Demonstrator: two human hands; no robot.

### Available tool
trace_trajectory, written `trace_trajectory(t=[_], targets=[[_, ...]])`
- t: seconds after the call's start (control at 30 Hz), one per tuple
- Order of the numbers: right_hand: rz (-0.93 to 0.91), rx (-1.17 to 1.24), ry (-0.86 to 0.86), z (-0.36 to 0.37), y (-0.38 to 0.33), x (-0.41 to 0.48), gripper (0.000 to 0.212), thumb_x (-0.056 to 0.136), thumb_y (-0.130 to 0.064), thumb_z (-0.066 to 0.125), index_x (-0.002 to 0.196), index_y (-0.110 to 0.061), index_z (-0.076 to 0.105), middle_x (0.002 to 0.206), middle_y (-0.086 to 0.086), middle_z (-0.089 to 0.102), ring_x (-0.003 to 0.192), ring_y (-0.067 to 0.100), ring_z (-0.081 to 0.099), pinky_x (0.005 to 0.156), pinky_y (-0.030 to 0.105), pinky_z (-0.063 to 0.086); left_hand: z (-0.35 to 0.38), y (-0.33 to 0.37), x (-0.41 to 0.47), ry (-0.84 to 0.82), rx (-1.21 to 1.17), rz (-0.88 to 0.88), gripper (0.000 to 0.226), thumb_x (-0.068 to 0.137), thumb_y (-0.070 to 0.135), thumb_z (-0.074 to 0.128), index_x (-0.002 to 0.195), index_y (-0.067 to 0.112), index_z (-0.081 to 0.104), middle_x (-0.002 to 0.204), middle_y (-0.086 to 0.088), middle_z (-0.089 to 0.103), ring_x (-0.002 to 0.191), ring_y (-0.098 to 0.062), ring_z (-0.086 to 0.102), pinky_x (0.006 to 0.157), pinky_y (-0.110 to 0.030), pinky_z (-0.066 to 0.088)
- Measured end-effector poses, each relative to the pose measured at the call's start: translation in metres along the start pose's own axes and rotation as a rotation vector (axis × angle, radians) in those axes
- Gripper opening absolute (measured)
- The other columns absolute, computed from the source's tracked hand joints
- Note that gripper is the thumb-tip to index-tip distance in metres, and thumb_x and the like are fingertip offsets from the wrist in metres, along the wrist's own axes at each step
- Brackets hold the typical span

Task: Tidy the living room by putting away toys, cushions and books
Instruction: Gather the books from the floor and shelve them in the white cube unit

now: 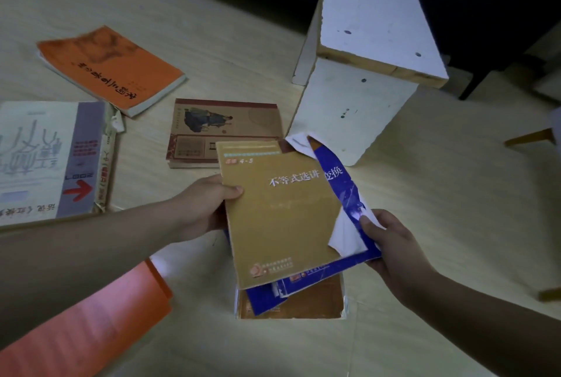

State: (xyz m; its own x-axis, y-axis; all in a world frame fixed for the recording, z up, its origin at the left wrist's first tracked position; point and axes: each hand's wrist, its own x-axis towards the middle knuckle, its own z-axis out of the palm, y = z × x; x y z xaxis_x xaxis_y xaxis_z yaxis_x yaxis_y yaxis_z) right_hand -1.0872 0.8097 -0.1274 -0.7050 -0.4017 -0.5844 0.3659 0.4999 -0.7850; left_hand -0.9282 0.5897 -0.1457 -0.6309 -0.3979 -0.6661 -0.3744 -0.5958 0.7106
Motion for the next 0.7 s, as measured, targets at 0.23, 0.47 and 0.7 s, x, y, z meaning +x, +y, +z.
trace_trajectory(t=[0.23, 0.47, 0.7], targets=[[0.007, 0.084, -0.031, 0.010, -0.011, -0.004, 0.018, 0.099, -0.022, 0.050, 0.113, -0.016, 0.059, 0.107, 0.009, 0.068, 0.092, 0.023, 0.066, 0.063, 0.029, 0.053, 0.020, 0.005, -0.005, -0.005, -0.093, 0.060, 0.018, 0.098, 0.016, 0.047, 0.102, 0.021, 0.064, 0.089, 0.000, 0.075, 0.085, -0.020, 0.070, 0.068, -0.034, 0.052], [-0.021, -0.108, -0.160, 0.013, -0.009, -0.007, 0.021, 0.101, -0.015, 0.043, 0.102, -0.019, 0.063, 0.098, 0.008, 0.067, 0.083, 0.021, 0.063, 0.074, 0.036, 0.054, 0.023, 0.005, 0.001, 0.114, -0.074, 0.114, 0.023, 0.095, 0.009, 0.052, 0.115, 0.016, 0.060, 0.104, -0.007, 0.070, 0.087, -0.022, 0.067, 0.064, -0.033, 0.051], [0.149, -0.281, -0.260, 0.016, -0.016, 0.000, 0.044, 0.085, -0.054, 0.058, 0.113, -0.020, 0.058, 0.110, 0.001, 0.069, 0.099, 0.022, 0.067, 0.091, 0.042, 0.054, 0.028, -0.011, 0.005, 0.111, -0.027, 0.096, 0.036, 0.088, 0.011, 0.063, 0.122, 0.019, 0.052, 0.110, -0.004, 0.068, 0.098, -0.024, 0.064, 0.073, -0.038, 0.051]])
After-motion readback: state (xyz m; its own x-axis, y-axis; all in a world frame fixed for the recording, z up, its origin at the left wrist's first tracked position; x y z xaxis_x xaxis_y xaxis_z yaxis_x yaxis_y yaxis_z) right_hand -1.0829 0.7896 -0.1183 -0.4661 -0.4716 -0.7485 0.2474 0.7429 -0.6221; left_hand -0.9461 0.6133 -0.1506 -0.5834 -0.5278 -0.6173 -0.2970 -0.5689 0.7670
